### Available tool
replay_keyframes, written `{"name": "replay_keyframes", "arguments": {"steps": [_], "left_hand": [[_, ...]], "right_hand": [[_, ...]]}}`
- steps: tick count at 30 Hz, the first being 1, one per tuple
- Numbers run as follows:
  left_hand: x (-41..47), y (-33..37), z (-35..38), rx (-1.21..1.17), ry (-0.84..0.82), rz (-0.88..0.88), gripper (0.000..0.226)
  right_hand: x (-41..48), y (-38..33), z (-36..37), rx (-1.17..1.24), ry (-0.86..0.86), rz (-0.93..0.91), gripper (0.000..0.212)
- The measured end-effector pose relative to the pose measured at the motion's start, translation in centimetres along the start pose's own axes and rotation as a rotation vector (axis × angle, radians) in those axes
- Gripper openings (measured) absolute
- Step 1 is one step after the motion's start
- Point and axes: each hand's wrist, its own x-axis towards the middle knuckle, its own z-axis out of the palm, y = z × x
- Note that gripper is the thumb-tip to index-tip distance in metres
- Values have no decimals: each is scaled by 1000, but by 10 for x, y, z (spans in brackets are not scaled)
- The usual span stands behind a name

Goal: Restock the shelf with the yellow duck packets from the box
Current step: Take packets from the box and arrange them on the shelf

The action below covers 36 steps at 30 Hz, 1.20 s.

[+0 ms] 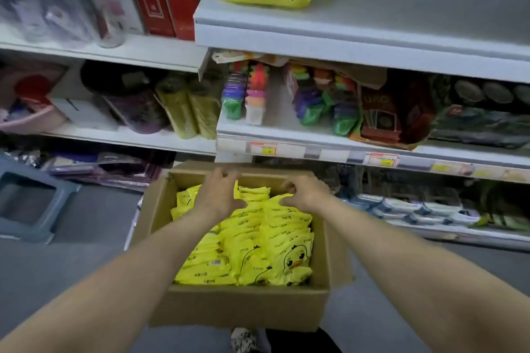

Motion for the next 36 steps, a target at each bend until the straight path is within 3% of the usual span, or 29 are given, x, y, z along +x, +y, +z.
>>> {"name": "replay_keyframes", "arguments": {"steps": [9,15,21,29,36], "left_hand": [[20,-32,75,-36,-206,-202,70],[45,-46,88,-51,-142,-280,72],[68,-63,89,39,-19,-316,80],[94,-85,90,70,-34,-349,78],[102,-88,93,248,-83,-344,73]], "right_hand": [[46,70,66,-152,-268,60,40],[65,89,92,-282,-397,-13,39],[75,97,106,-387,-375,-93,47],[86,97,116,-422,-344,-140,46],[98,101,114,-256,-420,-54,26]]}}
